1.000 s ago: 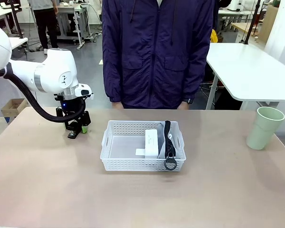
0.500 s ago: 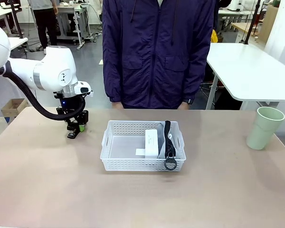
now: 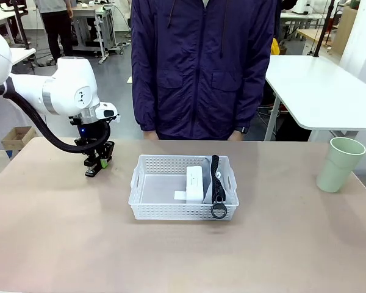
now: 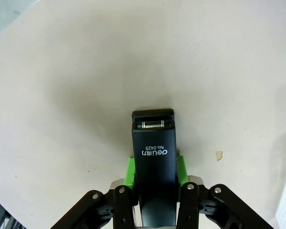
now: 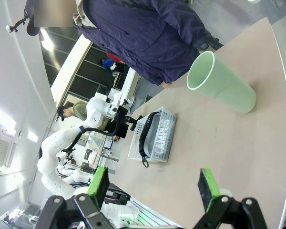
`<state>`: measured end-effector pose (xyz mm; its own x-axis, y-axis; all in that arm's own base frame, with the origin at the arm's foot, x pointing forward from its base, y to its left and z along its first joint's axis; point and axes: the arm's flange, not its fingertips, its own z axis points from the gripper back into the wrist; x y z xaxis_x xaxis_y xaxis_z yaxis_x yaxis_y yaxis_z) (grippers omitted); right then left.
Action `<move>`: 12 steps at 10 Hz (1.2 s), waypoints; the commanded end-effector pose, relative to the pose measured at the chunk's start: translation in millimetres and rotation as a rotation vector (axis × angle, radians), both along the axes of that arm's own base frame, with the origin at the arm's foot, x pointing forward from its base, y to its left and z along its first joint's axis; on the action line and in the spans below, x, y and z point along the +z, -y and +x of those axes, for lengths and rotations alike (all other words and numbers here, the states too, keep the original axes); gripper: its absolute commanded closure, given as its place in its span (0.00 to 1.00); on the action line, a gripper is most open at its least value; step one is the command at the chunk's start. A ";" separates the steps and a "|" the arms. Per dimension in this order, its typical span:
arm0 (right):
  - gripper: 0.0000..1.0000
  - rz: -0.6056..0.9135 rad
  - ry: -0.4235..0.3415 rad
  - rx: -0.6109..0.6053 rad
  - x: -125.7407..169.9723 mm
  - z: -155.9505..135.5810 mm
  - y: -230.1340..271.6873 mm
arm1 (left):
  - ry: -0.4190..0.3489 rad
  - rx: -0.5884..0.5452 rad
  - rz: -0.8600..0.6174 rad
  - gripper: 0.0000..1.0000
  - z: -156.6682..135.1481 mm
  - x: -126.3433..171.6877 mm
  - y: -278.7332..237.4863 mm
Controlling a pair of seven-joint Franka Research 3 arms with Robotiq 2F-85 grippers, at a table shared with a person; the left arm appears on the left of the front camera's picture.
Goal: Efficiently arrange items inside the basket to fit them all.
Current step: Pick up the Stapler and place it inside the Organizing basket.
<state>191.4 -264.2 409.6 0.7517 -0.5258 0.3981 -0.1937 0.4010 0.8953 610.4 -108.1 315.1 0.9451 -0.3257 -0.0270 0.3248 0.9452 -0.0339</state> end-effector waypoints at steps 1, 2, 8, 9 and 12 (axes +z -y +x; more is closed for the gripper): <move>0.00 -0.001 0.034 -0.003 0.2 1.6 -1.5 | 0.017 -0.009 -0.034 1.00 -6.3 5.9 -3.0; 0.00 -0.001 0.034 -0.003 0.2 1.6 -1.5 | 0.026 -0.004 -0.049 1.00 -7.1 10.9 -6.0; 0.00 -0.001 0.034 -0.003 0.2 1.6 -1.5 | 0.068 -0.097 -0.320 1.00 -142.5 122.0 -66.3; 0.00 -0.001 0.034 -0.003 0.2 1.6 -1.5 | 0.099 -0.126 -0.307 1.00 -181.1 108.9 -70.1; 0.00 -0.001 0.034 -0.003 0.2 1.6 -1.5 | 0.193 -0.202 -0.312 1.00 -229.2 89.1 -77.3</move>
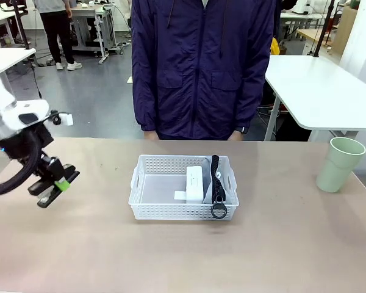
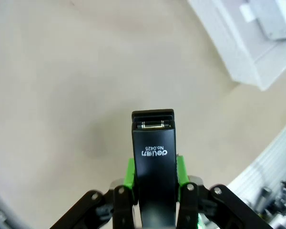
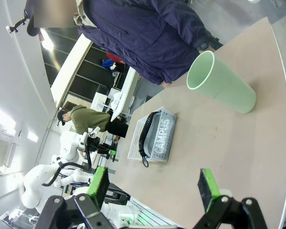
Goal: Efficiently arrange items inside the basket to fit them all.
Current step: Pick up the Stapler and place it inside the Organizing basket.
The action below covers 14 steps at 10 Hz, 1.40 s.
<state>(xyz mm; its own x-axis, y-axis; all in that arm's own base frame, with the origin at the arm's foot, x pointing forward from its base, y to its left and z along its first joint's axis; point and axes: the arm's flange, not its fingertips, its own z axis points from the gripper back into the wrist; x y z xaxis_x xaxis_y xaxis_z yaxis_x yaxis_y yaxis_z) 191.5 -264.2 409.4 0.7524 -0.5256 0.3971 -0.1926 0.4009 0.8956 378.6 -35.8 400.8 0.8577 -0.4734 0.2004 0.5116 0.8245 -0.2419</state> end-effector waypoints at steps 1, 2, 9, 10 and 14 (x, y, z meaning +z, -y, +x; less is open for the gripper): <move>0.00 -0.001 0.036 -0.003 0.5 1.5 -1.4 | 0.080 0.006 -0.066 1.00 7.0 7.7 -7.4; 0.00 -0.001 0.036 -0.003 0.5 1.5 -1.4 | 0.000 0.000 0.000 0.79 0.0 0.0 0.0; 0.00 -0.001 0.036 -0.003 0.5 1.5 -1.4 | 0.106 0.000 0.104 0.63 -6.1 41.0 66.1; 0.00 -0.001 0.036 -0.003 0.5 1.5 -1.4 | 0.160 -0.034 0.136 0.63 -4.8 64.3 104.3; 0.00 -0.001 0.036 -0.003 0.5 1.5 -1.4 | 0.203 -0.158 0.282 0.63 52.4 64.7 252.4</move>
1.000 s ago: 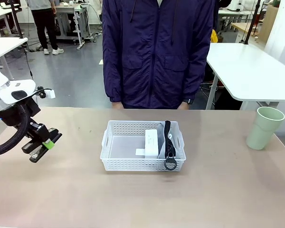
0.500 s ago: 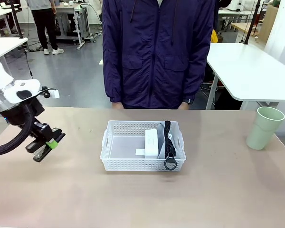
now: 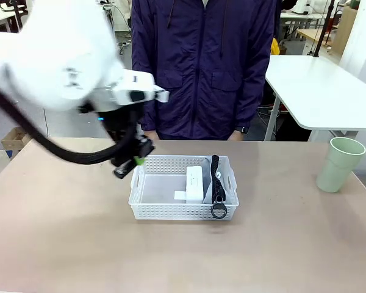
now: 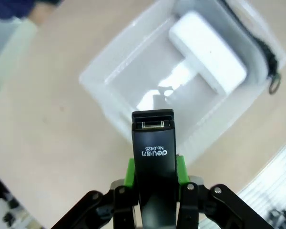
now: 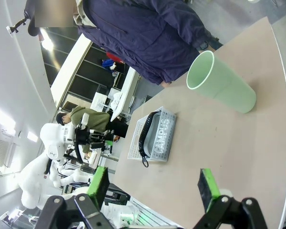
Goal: Efficiently arrange items inside the basket to fit them all.
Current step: Pick up the Stapler and place it inside the Organizing basket.
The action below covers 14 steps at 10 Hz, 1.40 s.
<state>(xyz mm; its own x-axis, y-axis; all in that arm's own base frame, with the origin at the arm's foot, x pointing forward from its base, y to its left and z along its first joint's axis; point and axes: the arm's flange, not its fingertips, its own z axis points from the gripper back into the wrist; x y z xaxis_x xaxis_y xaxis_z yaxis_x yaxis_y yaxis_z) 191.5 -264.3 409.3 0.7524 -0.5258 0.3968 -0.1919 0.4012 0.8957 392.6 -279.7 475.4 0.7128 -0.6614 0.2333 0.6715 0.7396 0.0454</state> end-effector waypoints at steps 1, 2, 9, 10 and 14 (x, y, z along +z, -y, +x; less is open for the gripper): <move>0.00 -0.001 0.036 -0.003 0.5 1.5 -1.5 | 0.013 -0.007 0.042 0.63 56.1 -27.0 35.5; 0.00 -0.001 0.036 -0.003 0.5 1.5 -1.5 | -0.002 -0.019 0.005 0.63 68.7 -46.4 48.6; 0.00 -0.001 0.036 -0.003 0.5 1.5 -1.5 | -0.179 -0.059 0.045 0.63 70.2 -129.5 64.0; 0.00 -0.001 0.036 -0.003 0.5 1.5 -1.5 | -0.190 -0.066 0.054 0.63 70.6 -130.9 65.8; 0.00 -0.001 0.036 -0.003 0.5 1.5 -1.5 | -0.215 -0.075 0.071 0.63 72.2 -138.2 68.5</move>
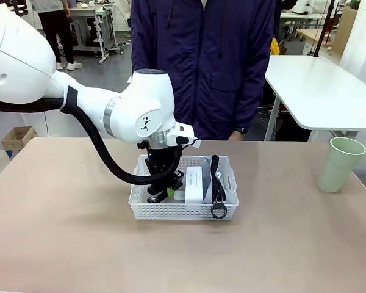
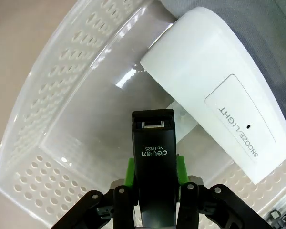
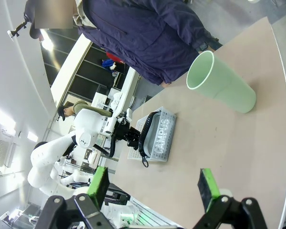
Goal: Efficiently arrange items inside the basket to fit them all.
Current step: Pick up the Stapler and place it inside the Organizing basket.
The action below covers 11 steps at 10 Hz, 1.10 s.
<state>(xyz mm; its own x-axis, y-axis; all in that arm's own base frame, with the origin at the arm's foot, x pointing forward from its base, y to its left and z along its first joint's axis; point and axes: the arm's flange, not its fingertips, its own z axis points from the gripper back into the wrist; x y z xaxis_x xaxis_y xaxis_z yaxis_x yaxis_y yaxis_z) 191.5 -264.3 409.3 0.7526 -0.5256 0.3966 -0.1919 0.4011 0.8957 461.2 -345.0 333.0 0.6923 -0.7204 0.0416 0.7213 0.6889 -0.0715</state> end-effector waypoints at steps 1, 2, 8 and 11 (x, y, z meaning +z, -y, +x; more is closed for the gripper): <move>0.00 -0.001 0.037 -0.003 0.6 1.5 -1.5 | 0.004 -0.004 0.020 0.63 4.1 2.7 3.3; 0.00 -0.001 0.037 -0.003 0.6 1.5 -1.5 | -0.004 -0.006 0.017 0.63 5.1 0.3 2.8; 0.00 -0.001 0.037 -0.003 0.6 1.5 -1.5 | -0.022 -0.023 0.027 0.00 7.4 -1.8 2.7; 0.00 -0.001 0.037 -0.003 0.6 1.5 -1.5 | 0.010 -0.020 0.010 0.00 3.6 11.6 -3.7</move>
